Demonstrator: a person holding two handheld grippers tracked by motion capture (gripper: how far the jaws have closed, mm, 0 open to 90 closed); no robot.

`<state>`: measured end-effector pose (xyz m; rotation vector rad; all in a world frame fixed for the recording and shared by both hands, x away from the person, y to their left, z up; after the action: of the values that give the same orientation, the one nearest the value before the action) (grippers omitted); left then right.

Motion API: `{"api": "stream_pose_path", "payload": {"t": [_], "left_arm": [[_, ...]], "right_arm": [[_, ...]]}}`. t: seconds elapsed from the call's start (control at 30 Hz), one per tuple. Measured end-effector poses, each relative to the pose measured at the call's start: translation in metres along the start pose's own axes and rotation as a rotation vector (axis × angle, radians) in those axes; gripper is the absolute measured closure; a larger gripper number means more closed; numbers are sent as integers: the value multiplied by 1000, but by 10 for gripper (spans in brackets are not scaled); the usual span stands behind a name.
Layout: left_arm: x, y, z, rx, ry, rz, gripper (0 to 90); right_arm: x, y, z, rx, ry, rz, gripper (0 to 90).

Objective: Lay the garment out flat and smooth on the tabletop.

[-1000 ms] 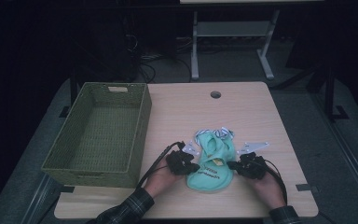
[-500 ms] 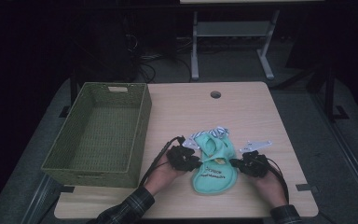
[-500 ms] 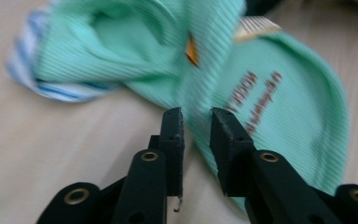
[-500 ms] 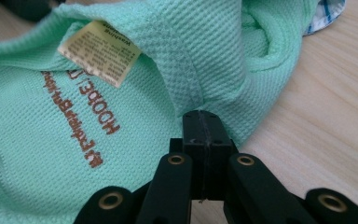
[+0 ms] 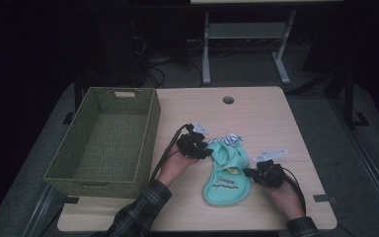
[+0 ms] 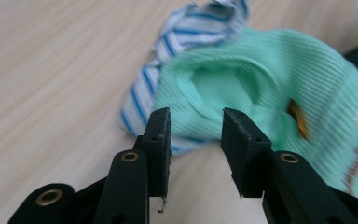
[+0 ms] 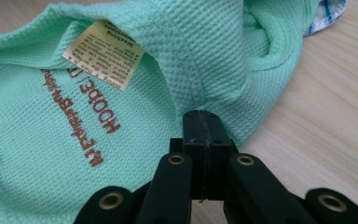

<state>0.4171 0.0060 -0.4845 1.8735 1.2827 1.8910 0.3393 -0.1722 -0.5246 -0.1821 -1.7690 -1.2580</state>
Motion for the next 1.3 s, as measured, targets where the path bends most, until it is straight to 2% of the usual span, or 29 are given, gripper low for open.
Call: {"api": "stream_pose_path", "payload": {"t": [0.17, 0.43, 0.5, 0.6, 0.67, 0.8, 0.93, 1.17, 1.3], "left_arm": [[-11, 6, 13, 3, 26, 2, 589], [-29, 1, 23, 18, 23, 40, 575], [-33, -2, 24, 19, 29, 59, 592], [-38, -7, 26, 10, 48, 96, 726], [-38, -6, 26, 7, 48, 90, 788], [-36, -5, 28, 15, 42, 81, 853], [-28, -2, 36, 39, 66, 55, 867], [-15, 3, 53, 54, 140, 44, 868], [-11, 3, 65, 54, 192, 57, 871]], "right_arm": [[0, 0, 0, 1, -1, 0, 897], [0, 0, 0, 4, -1, 0, 898], [0, 0, 0, 5, -2, 0, 898], [0, 0, 0, 6, -2, 1, 898], [0, 0, 0, 6, -3, 2, 898], [0, 0, 1, 6, -5, 1, 898], [1, -1, 1, 5, -2, 5, 898], [1, -1, 1, 5, 0, 6, 899], [1, -1, 1, 3, 0, 8, 899]]}}
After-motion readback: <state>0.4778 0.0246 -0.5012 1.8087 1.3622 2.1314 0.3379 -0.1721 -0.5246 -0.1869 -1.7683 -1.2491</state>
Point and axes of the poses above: each handheld gripper's, and its own axes: x roughly backward along the jaws, y roughly out of its top, z roughly to its left, the point moved 8 cm from there along -x, roughly forward along the jaws, and after that the axes turned 10 degrees about -y, right-handed, at the moved point
